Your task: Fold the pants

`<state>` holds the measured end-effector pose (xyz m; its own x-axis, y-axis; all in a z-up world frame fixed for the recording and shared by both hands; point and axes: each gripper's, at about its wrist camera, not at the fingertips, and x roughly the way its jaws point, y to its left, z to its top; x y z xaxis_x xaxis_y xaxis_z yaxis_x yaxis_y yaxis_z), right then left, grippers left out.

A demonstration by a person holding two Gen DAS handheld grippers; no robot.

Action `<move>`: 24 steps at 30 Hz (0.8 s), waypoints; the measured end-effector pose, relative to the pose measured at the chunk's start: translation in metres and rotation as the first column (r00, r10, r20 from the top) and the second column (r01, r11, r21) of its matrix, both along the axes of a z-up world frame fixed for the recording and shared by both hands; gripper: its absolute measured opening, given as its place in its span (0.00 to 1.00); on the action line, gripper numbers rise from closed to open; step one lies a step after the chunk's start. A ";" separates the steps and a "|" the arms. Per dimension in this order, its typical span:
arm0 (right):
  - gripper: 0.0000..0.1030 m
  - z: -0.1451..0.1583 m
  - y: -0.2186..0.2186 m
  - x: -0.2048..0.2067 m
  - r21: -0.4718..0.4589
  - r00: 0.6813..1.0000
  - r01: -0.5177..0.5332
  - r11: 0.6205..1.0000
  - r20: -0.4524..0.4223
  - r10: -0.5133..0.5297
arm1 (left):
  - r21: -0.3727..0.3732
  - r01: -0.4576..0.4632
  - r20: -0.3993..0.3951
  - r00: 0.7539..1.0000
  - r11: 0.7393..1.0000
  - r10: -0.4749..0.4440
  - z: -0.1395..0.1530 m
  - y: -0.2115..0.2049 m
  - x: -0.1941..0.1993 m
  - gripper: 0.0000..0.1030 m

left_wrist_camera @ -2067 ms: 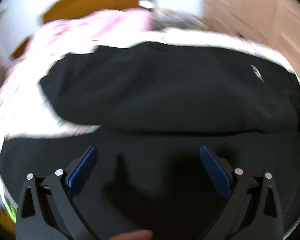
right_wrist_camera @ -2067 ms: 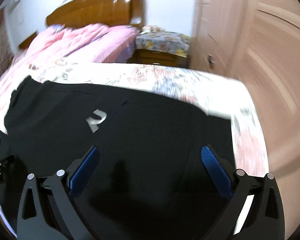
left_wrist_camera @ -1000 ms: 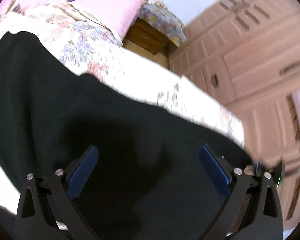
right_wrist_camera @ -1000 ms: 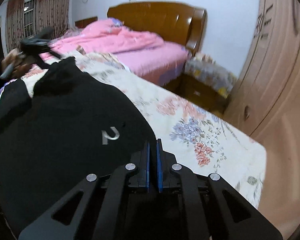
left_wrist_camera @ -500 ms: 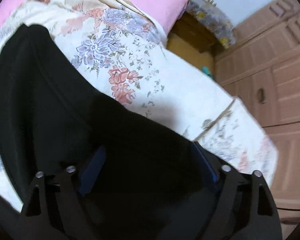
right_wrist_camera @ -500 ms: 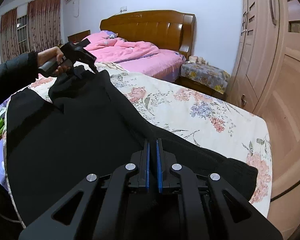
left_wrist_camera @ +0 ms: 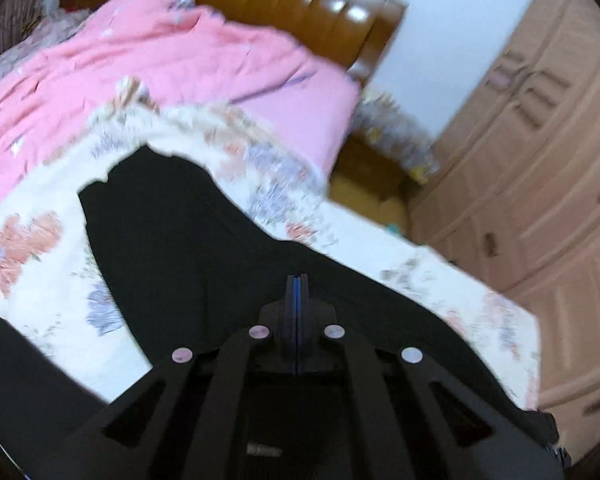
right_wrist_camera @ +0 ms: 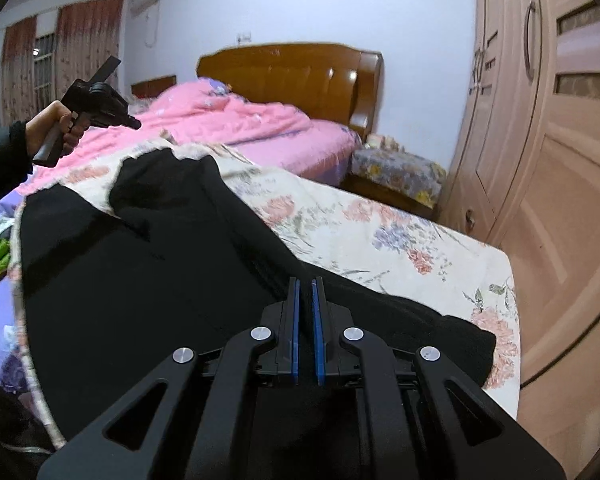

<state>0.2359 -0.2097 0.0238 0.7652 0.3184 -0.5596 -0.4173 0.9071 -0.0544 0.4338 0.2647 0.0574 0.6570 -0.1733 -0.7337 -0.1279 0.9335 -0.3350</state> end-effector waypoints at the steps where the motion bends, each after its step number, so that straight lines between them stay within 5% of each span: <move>1: 0.05 0.001 0.000 -0.007 0.008 1.000 -0.012 1.000 0.011 0.012 | 0.005 0.056 0.037 0.998 0.998 -0.056 0.009 -0.003 -0.010 0.00; 2: 0.05 0.001 -0.001 -0.014 0.012 1.000 -0.012 1.000 0.011 0.012 | 0.042 0.125 0.053 0.990 0.991 -0.128 0.014 -0.014 -0.015 0.02; 3: 0.05 0.000 -0.003 -0.016 0.008 1.000 0.000 1.000 0.003 0.000 | 0.079 0.183 0.059 0.980 0.980 -0.188 0.015 -0.026 -0.017 0.26; 4: 0.05 -0.001 -0.005 -0.018 0.001 1.000 0.013 1.000 0.002 -0.013 | 0.132 0.265 0.081 0.957 0.955 -0.277 0.016 -0.048 -0.017 0.66; 6: 0.05 -0.003 -0.010 -0.016 -0.002 0.999 0.032 0.999 -0.012 -0.033 | 0.320 0.377 0.165 0.881 0.869 -0.443 0.015 -0.091 -0.026 0.91; 8: 0.05 -0.007 -0.014 -0.009 0.007 0.998 0.021 1.000 -0.064 -0.020 | 0.539 0.441 0.115 0.806 0.718 -0.581 -0.003 -0.131 -0.022 0.92; 11: 0.23 -0.015 -0.014 0.006 -0.035 0.991 0.015 0.999 -0.133 -0.020 | 0.565 0.554 0.010 0.736 0.611 -0.677 -0.027 -0.154 -0.006 0.92; 13: 0.88 -0.020 -0.014 0.017 -0.045 0.984 0.017 0.999 -0.177 -0.024 | 0.605 0.614 -0.050 0.665 0.507 -0.745 -0.044 -0.168 0.004 0.92; 14: 0.93 -0.021 -0.015 0.021 -0.034 0.985 0.018 0.999 -0.173 -0.024 | 0.624 0.645 -0.083 0.615 0.440 -0.784 -0.052 -0.174 0.009 0.92; 17: 0.93 -0.020 -0.016 0.034 -0.001 0.987 -0.017 1.000 -0.158 0.017 | 0.687 0.672 -0.175 0.524 0.278 -0.834 -0.076 -0.195 0.025 0.92; 19: 0.92 -0.024 -0.013 0.045 -0.036 0.985 -0.041 0.999 -0.171 0.034 | 0.676 0.718 -0.273 0.453 0.166 -0.849 -0.094 -0.203 0.045 0.83; 21: 0.90 -0.031 -0.010 0.053 -0.078 0.980 -0.062 0.995 -0.192 0.046 | 0.635 0.765 -0.328 0.397 0.111 -0.857 -0.108 -0.201 0.062 0.77; 24: 0.84 -0.042 -0.007 0.062 -0.125 0.973 -0.089 0.988 -0.224 0.059 | 0.567 0.818 -0.353 0.346 0.096 -0.869 -0.117 -0.196 0.086 0.72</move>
<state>0.2980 -0.2165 -0.0184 0.5962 0.2806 -0.7523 -0.4983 0.8640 -0.0727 0.5194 0.0692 -0.0600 0.4225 -0.2312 -0.8764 0.8732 0.3630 0.3252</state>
